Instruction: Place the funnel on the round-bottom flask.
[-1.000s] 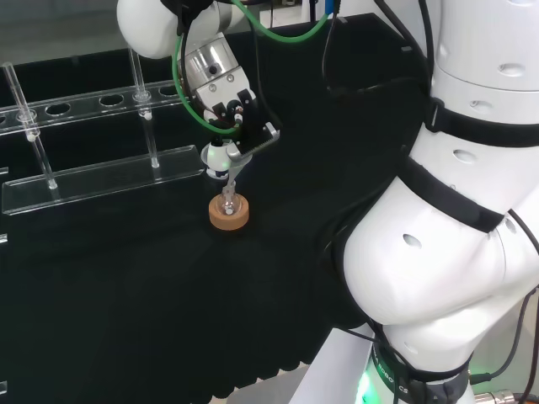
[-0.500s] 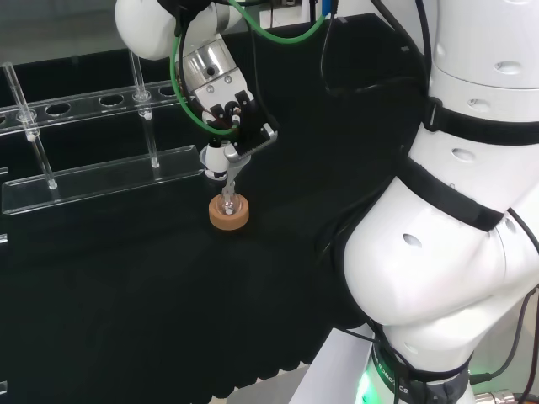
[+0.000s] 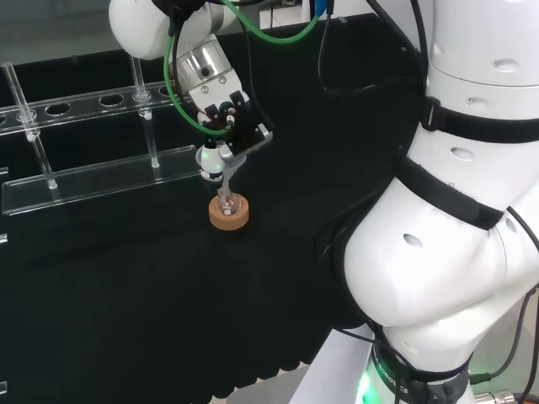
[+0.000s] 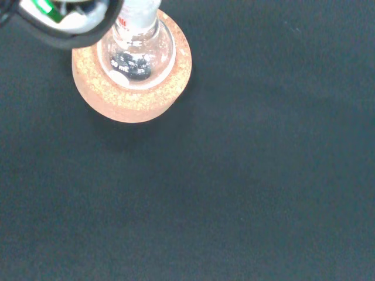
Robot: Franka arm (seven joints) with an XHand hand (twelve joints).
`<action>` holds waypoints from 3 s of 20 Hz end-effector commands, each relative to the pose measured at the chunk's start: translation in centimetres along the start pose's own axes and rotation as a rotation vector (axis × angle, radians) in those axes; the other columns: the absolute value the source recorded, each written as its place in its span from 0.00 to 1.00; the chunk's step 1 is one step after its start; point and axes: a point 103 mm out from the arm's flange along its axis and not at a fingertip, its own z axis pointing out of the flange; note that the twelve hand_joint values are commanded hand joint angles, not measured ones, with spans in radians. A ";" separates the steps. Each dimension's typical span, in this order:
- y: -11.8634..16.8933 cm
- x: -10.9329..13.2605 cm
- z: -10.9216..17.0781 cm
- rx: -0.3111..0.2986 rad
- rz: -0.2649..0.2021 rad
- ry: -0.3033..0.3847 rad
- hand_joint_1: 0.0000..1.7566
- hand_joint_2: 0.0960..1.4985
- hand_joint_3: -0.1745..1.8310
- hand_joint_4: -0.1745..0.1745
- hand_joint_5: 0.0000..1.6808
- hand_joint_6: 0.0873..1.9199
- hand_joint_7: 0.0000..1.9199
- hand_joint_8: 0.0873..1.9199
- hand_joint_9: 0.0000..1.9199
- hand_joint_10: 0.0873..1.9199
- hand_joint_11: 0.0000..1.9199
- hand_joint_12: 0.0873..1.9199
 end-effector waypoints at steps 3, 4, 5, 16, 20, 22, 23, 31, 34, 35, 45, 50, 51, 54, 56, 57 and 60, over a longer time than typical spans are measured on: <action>0.0 -0.4 0.1 0.015 0.001 -0.012 0.46 0.39 0.40 0.39 0.24 0.21 0.25 0.37 0.38 0.27 0.25 0.66; 0.0 -0.4 0.0 0.017 0.001 -0.014 0.46 0.39 0.40 0.39 0.24 0.20 0.25 0.37 0.38 0.27 0.25 0.67; 0.0 -0.4 0.0 0.018 0.002 -0.014 0.46 0.39 0.40 0.39 0.25 0.19 0.24 0.37 0.37 0.27 0.24 0.67; -0.3 -0.6 0.2 0.013 0.002 -0.001 0.44 0.39 0.39 0.39 0.24 0.14 0.21 0.37 0.35 0.28 0.23 0.67; -0.4 -0.8 0.3 0.020 0.004 0.000 0.43 0.39 0.39 0.39 0.24 0.13 0.19 0.37 0.33 0.28 0.22 0.68; -0.4 -0.7 0.5 0.021 0.002 0.002 0.43 0.39 0.39 0.39 0.23 0.12 0.18 0.36 0.33 0.28 0.22 0.68; -0.4 -0.7 0.5 0.022 0.002 0.001 0.43 0.39 0.39 0.39 0.23 0.12 0.18 0.36 0.33 0.28 0.22 0.68; -0.6 -0.6 0.4 0.045 -0.007 -0.008 0.41 0.39 0.36 0.39 0.19 0.03 0.05 0.33 0.20 0.31 0.17 0.70; -0.7 -0.5 0.4 0.031 -0.003 -0.015 0.38 0.38 0.34 0.40 0.13 0.00 0.01 0.21 0.11 0.34 0.11 0.72; -0.8 -0.5 0.4 0.028 -0.001 -0.018 0.37 0.38 0.33 0.40 0.12 0.00 0.00 0.16 0.08 0.34 0.10 0.73; -0.9 -0.8 0.0 0.008 0.001 -0.008 0.37 0.39 0.31 0.42 0.08 0.00 0.00 0.02 0.02 0.36 0.04 0.74; -1.5 -0.9 -0.5 -0.034 -0.013 0.015 0.35 0.39 0.29 0.43 0.07 0.00 0.00 0.00 0.00 0.35 0.02 0.75; -1.7 -0.9 -0.6 -0.043 -0.014 0.017 0.34 0.39 0.29 0.43 0.07 0.00 0.00 0.00 0.00 0.34 0.02 0.75; -2.3 -1.1 -1.2 -0.066 -0.017 0.027 0.32 0.39 0.28 0.43 0.06 0.00 0.00 0.00 0.00 0.34 0.02 0.76; -2.7 -1.3 -1.6 -0.078 -0.021 0.034 0.32 0.40 0.27 0.43 0.06 0.00 0.00 0.01 0.00 0.36 0.01 0.76; -3.0 -1.3 -1.8 -0.084 -0.023 0.038 0.31 0.40 0.26 0.43 0.06 0.00 0.01 0.02 0.00 0.37 0.02 0.76; -3.7 -2.0 -2.6 -0.116 -0.027 0.057 0.31 0.41 0.25 0.42 0.07 0.00 0.01 0.08 0.02 0.38 0.03 0.76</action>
